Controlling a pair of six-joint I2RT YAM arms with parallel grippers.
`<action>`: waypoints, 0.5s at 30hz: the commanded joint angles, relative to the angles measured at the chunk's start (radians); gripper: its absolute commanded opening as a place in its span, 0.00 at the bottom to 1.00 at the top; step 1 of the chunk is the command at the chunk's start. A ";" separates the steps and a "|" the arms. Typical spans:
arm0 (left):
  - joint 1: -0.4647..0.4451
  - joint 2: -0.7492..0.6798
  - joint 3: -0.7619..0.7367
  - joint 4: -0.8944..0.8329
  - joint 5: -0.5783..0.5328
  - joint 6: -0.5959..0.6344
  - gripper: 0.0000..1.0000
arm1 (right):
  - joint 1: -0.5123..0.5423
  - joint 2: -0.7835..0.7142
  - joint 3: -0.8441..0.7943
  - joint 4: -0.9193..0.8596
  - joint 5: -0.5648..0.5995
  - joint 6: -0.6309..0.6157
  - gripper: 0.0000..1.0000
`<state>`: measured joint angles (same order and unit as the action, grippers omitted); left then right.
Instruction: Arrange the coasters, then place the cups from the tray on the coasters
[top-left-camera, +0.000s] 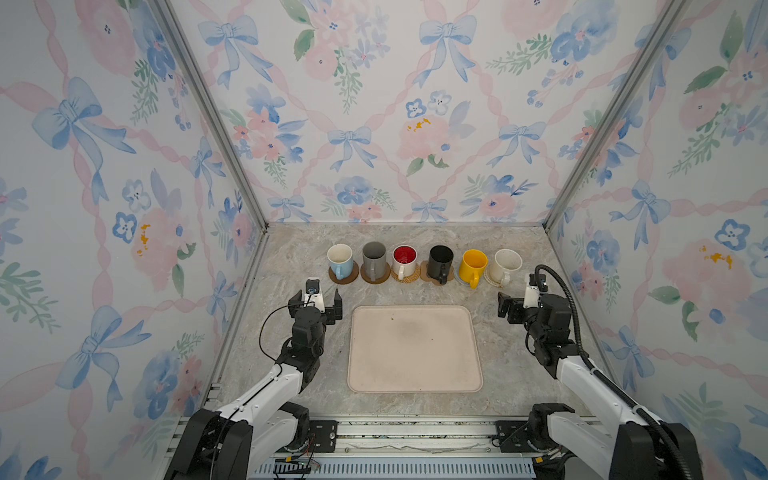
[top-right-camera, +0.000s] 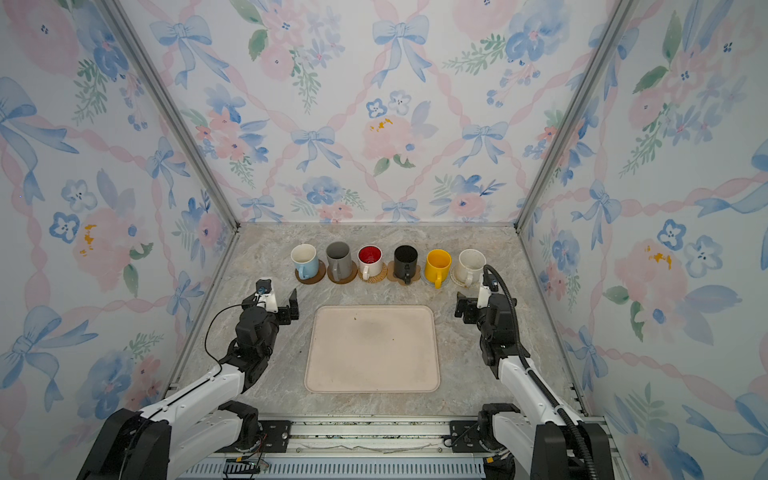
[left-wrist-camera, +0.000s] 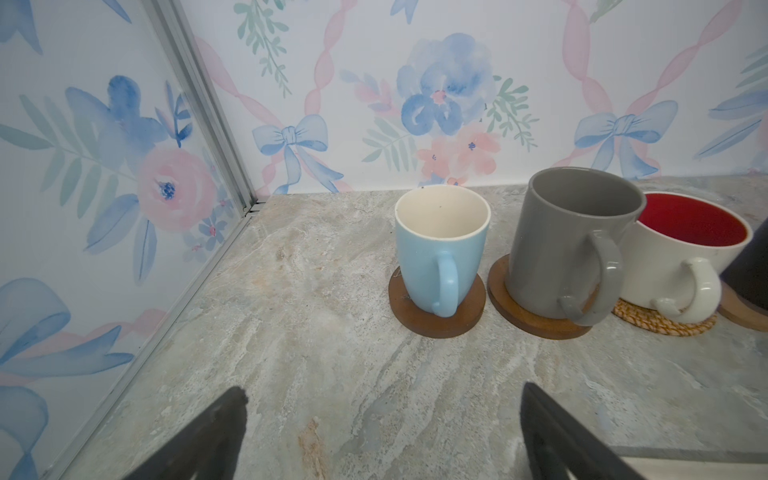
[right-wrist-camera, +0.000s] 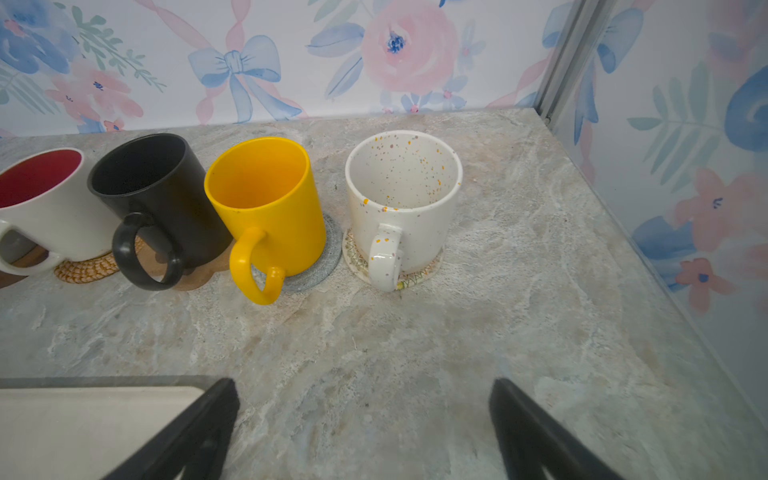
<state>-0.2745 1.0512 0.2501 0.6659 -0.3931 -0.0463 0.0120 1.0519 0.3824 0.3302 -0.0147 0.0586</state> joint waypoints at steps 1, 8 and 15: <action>0.027 0.061 -0.029 0.166 -0.010 0.045 0.98 | -0.021 0.070 -0.014 0.163 -0.048 -0.012 0.97; 0.091 0.209 -0.045 0.317 0.035 0.063 0.98 | -0.039 0.255 -0.015 0.352 -0.064 0.014 0.97; 0.124 0.327 -0.083 0.518 0.125 0.086 0.98 | -0.051 0.320 0.013 0.399 -0.068 0.003 0.97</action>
<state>-0.1604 1.3586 0.1768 1.0512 -0.3256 0.0063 -0.0277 1.3602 0.3782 0.6464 -0.0692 0.0658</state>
